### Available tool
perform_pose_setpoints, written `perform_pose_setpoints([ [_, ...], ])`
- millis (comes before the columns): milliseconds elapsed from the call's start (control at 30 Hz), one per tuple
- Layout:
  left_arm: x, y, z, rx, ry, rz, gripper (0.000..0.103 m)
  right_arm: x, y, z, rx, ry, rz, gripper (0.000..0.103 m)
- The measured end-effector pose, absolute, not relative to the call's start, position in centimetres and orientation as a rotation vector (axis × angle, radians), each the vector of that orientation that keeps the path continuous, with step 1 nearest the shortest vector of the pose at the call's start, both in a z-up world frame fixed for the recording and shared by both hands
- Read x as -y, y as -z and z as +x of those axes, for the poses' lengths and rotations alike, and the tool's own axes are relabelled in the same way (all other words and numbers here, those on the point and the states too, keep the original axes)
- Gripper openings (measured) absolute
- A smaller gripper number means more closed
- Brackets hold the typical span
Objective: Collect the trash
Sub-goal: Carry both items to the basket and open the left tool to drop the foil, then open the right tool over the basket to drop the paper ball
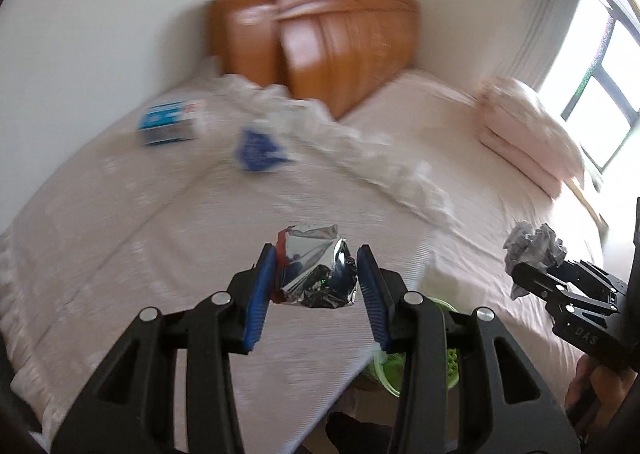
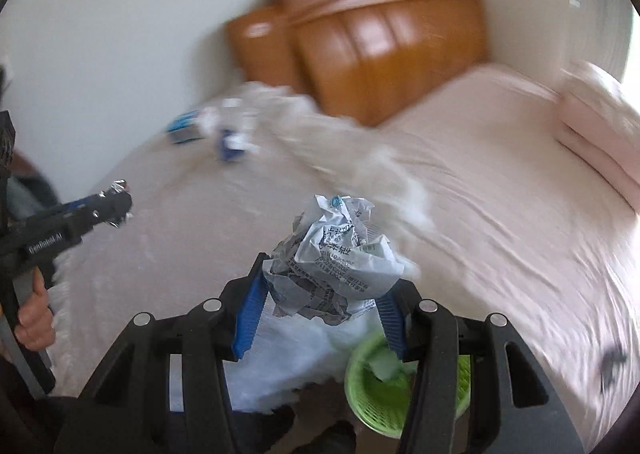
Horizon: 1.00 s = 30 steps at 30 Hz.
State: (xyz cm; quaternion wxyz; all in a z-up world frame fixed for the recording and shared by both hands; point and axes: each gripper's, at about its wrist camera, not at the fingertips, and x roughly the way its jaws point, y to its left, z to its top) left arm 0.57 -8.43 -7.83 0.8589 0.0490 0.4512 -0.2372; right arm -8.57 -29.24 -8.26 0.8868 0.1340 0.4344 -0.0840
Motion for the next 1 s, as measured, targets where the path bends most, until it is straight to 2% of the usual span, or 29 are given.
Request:
perform_pose_setpoints([
  [300,21.0,10.0,-3.8,-0.989,0.808,0.29,0.041,36.1,8.8,-16.0,-0.859,0.36,0.386,0.051],
  [500,28.2,13.8,-7.3,-1.056,1.001,0.426,0.042,39.8,9.6,-19.3,-0.863,0.437,0.419,0.052],
  [667,32.2,18.5,-9.1,-1.184,1.084,0.483,0.043,41.4,10.2,-21.0,-0.868,0.451,0.435,0.053],
  [700,32.8,19.2,-9.4,-1.196,1.082,0.5,0.046,41.7,10.3,-21.2,-0.869,0.45,0.44,0.053],
  [767,33.3,20.4,-9.9,-1.225,1.063,0.536,0.061,42.0,10.6,-21.5,-0.874,0.448,0.448,0.053],
  [800,33.2,20.8,-10.0,-1.234,1.052,0.543,0.064,42.1,10.8,-21.7,-0.876,0.447,0.452,0.053],
  [933,33.2,19.9,-10.9,-1.193,1.027,0.537,0.087,42.4,11.3,-22.3,-0.874,0.445,0.468,0.053],
  [1000,32.9,18.9,-10.9,-1.156,1.007,0.526,0.09,42.6,11.6,-22.4,-0.876,0.442,0.473,0.053],
])
